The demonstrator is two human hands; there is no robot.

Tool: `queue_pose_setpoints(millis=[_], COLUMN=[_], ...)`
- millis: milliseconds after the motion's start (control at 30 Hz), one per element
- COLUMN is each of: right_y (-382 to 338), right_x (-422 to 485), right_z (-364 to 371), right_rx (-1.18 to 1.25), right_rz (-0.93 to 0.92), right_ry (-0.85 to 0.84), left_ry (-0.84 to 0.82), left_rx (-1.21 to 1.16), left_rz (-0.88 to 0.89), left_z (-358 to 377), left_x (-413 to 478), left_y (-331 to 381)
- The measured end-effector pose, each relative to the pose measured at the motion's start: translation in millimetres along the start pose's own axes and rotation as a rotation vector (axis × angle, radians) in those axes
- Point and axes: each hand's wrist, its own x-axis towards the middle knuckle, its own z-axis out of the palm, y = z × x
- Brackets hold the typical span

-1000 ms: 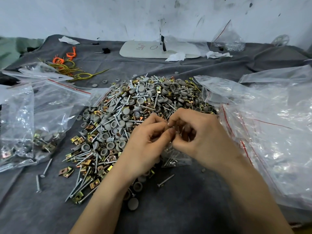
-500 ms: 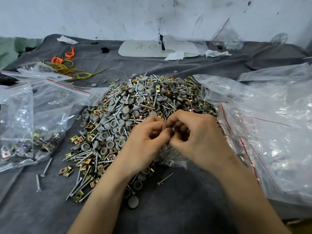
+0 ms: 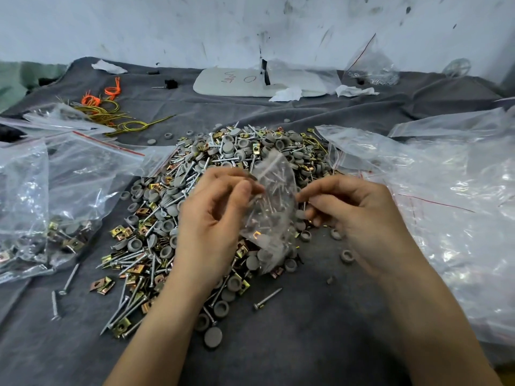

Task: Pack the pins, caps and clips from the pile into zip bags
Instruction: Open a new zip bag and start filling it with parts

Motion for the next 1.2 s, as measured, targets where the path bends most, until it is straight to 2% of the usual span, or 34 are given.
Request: queue_pose_setpoints(millis=[133,233,433,667,767,900,967,1067,1200], right_y=[4.8,11.6,18.8,17.8,6.9,-25.7,-36.9,-41.9,-43.4], right_x=[1.9,4.4,3.9,1.6,-2.9,-18.2,-23.1,-23.4,-22.8], right_z=[-1.2,0.1,4.9,8.3,11.4,25.2,31.4,31.7,29.2], right_rx=[0.157,0.181,0.137,0.072,0.068,-0.192,-0.276,-0.337,-0.288], right_rz=[0.153,0.215,0.209,0.262,0.217,-0.264,-0.437,-0.482,-0.479], right_ry=[0.047,0.049,-0.004,0.018,0.010,-0.026,-0.016,-0.006,0.013], left_ry=[0.230,0.292,0.357,0.411,0.296,0.009,-0.091,-0.126,-0.177], left_rx=[0.097,0.094,0.219,0.276,0.220,0.240,0.287,0.295,0.275], left_rz=[0.185,0.239,0.230,0.051,0.045,0.223,0.306,0.323,0.291], left_z=[-11.2,-21.1,-38.4,-53.8,-52.7,-46.1,-39.5,-31.1,-26.4], left_x=[4.1,7.7,17.7,26.7,23.9,20.0,18.2,16.3,14.1], left_y=[0.5,-2.2,-12.4,-24.3,-13.2,19.3,32.6,42.5,45.9])
